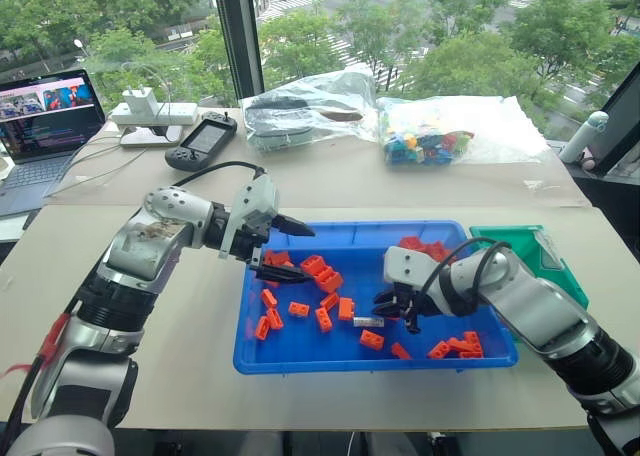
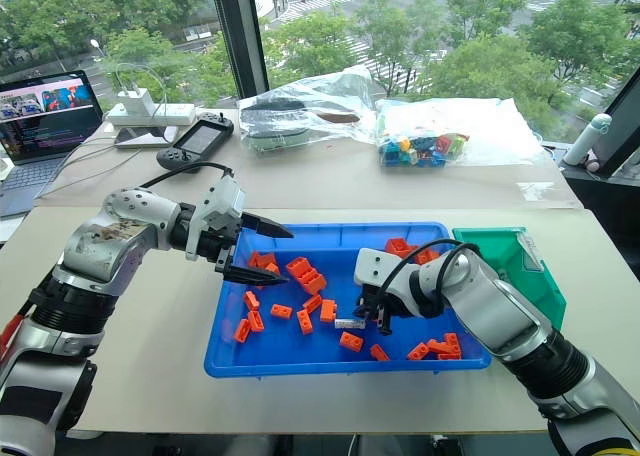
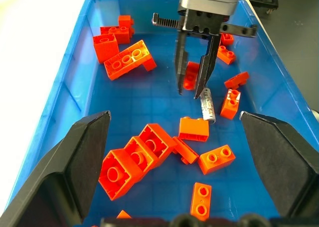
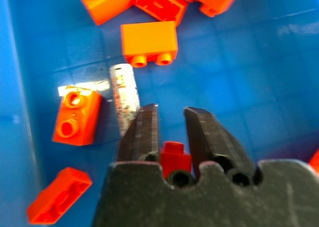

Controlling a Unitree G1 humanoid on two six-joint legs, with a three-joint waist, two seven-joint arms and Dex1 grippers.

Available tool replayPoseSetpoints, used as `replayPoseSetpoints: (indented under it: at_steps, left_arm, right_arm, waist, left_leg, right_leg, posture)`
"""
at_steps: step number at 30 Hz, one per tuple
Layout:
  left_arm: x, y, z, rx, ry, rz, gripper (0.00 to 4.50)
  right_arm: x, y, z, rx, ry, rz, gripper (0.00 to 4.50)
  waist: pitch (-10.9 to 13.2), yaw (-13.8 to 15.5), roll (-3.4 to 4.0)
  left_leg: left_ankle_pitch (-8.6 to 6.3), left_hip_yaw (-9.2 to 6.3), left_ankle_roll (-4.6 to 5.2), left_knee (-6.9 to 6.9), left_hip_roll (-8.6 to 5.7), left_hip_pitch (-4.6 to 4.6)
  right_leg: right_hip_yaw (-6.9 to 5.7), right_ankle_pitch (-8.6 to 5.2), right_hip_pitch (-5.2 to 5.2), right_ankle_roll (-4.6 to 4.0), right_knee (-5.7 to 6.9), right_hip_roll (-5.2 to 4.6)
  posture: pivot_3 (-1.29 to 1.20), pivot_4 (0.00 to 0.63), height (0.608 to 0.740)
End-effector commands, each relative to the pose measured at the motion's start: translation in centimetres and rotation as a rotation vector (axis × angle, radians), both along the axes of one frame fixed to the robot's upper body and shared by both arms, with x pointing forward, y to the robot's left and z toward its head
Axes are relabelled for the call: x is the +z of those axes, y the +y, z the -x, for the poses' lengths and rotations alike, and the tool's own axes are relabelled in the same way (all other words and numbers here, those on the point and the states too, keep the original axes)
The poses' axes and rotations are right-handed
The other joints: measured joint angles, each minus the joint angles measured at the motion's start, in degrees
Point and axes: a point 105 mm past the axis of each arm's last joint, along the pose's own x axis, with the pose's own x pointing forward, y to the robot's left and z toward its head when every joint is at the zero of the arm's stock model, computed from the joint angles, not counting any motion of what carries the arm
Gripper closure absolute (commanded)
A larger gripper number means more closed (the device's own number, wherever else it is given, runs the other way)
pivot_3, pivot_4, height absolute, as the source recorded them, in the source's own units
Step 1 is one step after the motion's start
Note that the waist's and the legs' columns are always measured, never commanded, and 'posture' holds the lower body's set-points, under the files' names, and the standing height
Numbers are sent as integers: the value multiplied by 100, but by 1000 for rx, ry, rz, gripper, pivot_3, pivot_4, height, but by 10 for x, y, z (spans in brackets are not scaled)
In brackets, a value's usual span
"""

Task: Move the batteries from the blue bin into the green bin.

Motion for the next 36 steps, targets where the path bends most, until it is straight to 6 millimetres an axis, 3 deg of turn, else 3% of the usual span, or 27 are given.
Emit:
replayPoseSetpoints:
  at_steps: [1,6,7,10,12,15,21,24,33,34,36]
  left_arm:
    - [10,1,3,-3,-35,18,0]
    - [9,1,3,-3,-32,17,0]
    - [8,1,3,-3,-32,17,0]
    - [8,0,2,-7,-31,17,0]
    - [7,-1,2,-9,-30,16,0]
    - [6,-1,4,-18,-10,16,0]
    - [6,-1,4,-21,-7,14,0]
    - [6,0,5,-21,-7,10,0]
    - [9,-3,2,-13,-26,19,0]
    - [9,-2,3,-13,-26,19,0]
    - [11,-3,2,-6,-27,33,0]
  right_arm:
    - [19,1,-5,-5,-55,-35,1868]
    - [34,-8,-10,-38,-83,-41,171]
    - [36,-10,-12,-45,-89,-37,29]
    - [42,-16,-16,-75,-99,-42,29]
    - [43,-11,-8,-59,-42,-82,29]
    - [33,-2,7,-17,32,-96,29]
    - [14,-6,8,-54,62,-71,29]
    - [10,-9,4,-82,58,-78,721]
    - [6,-19,4,-92,67,-52,3787]
    - [10,-19,3,-89,62,-60,4015]
    - [22,-20,1,-88,35,-83,4052]
  waist:
    - [0,0,0]
    - [0,0,0]
    - [0,0,0]
    - [0,1,0]
    - [0,2,0]
    - [0,-2,0]
    - [0,0,0]
    - [0,0,0]
    - [0,1,0]
    - [0,1,0]
    - [0,-3,0]
  left_leg:
    - [0,0,0,0,0,0]
    - [0,0,0,0,0,0]
    - [0,0,0,0,0,0]
    - [0,0,0,0,0,0]
    - [0,0,0,0,0,0]
    - [0,0,0,0,1,0]
    - [0,0,0,0,0,0]
    - [0,0,0,0,0,0]
    - [0,0,0,0,0,0]
    - [0,0,0,0,0,0]
    - [0,0,0,0,0,0]
  right_leg:
    - [0,0,0,0,0,0]
    - [0,0,0,0,1,0]
    - [0,0,0,0,1,0]
    - [0,0,0,0,0,0]
    - [0,0,1,0,0,0]
    - [0,0,0,0,2,0]
    - [1,0,1,0,2,0]
    - [0,0,1,0,2,0]
    - [1,0,1,0,1,0]
    - [1,0,1,0,1,0]
    - [1,0,1,0,1,0]
  posture:
    - [0,150,732]
    - [0,150,732]
    - [0,150,732]
    - [0,150,732]
    - [0,150,732]
    - [0,150,732]
    - [0,150,732]
    - [0,150,732]
    - [0,150,732]
    - [0,150,732]
    - [0,150,732]
